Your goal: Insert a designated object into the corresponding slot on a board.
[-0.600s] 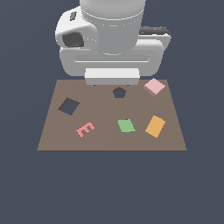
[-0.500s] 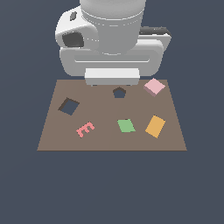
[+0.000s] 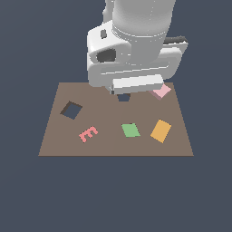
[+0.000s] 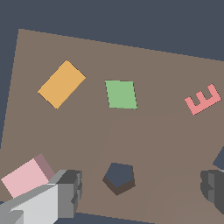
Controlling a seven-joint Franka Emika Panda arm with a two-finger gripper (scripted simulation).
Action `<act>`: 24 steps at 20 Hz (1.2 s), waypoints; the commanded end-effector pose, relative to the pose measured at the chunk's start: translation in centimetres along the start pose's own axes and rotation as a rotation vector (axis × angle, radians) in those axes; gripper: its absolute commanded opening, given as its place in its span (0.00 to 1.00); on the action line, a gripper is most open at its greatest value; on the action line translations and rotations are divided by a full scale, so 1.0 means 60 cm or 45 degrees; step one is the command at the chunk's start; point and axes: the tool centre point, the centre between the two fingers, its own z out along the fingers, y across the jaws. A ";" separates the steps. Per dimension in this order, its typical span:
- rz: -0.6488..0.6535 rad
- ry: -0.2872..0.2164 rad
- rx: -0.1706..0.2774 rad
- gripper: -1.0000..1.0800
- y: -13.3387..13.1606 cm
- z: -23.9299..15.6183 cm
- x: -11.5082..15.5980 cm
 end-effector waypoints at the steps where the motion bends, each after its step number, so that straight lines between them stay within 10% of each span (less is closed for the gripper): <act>1: -0.096 0.000 0.003 0.96 -0.037 0.021 -0.006; 12: -0.592 0.006 0.013 0.96 -0.210 0.129 -0.078; 24: -0.728 0.006 0.013 0.96 -0.251 0.161 -0.110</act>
